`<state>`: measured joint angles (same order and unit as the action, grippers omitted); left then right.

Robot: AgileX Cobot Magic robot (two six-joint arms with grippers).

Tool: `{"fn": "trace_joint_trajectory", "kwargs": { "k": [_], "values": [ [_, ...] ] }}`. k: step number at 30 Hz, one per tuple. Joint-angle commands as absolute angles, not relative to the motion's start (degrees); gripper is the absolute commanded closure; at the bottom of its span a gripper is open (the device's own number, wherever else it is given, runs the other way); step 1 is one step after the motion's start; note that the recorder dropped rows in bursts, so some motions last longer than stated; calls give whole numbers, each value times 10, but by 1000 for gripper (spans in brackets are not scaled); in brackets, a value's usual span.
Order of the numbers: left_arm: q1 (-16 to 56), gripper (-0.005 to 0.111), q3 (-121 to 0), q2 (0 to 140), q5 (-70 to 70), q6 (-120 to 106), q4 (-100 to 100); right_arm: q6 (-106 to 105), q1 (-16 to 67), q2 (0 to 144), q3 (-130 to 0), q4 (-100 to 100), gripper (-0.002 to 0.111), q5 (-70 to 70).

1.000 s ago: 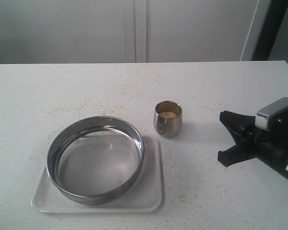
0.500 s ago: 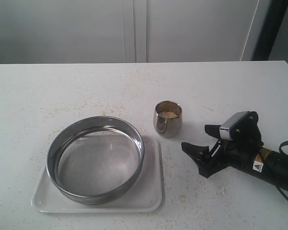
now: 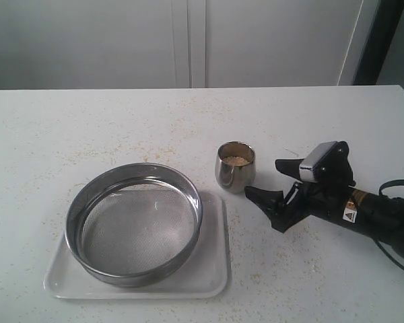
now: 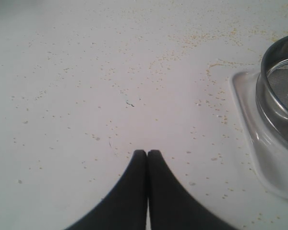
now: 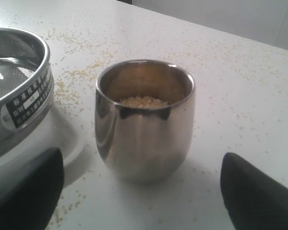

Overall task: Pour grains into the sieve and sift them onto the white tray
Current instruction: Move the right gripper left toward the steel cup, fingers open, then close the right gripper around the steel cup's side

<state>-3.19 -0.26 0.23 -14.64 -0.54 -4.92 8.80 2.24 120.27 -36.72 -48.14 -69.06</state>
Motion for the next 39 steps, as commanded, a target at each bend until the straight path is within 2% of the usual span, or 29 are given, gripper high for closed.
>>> {"fn": "trace_joint_trajectory", "kwargs": {
  "k": [1, 6, 10, 14, 39],
  "values": [
    [-33, 107, 0, 0, -146, 0, -55, 111, 23, 1202, -388, -488, 26, -700],
    [-33, 107, 0, 0, -146, 0, -55, 142, 24, 1202, -401, -500, 25, -700],
    [-33, 107, 0, 0, -146, 0, -55, 142, 53, 1205, -413, -496, 17, -700],
    [-33, 107, 0, 0, -146, 0, -55, 141, 75, 1225, -436, -495, 18, -700],
    [-33, 107, 0, 0, -146, 0, -55, 144, 85, 1299, -524, -478, 18, -700]
  ]
}}
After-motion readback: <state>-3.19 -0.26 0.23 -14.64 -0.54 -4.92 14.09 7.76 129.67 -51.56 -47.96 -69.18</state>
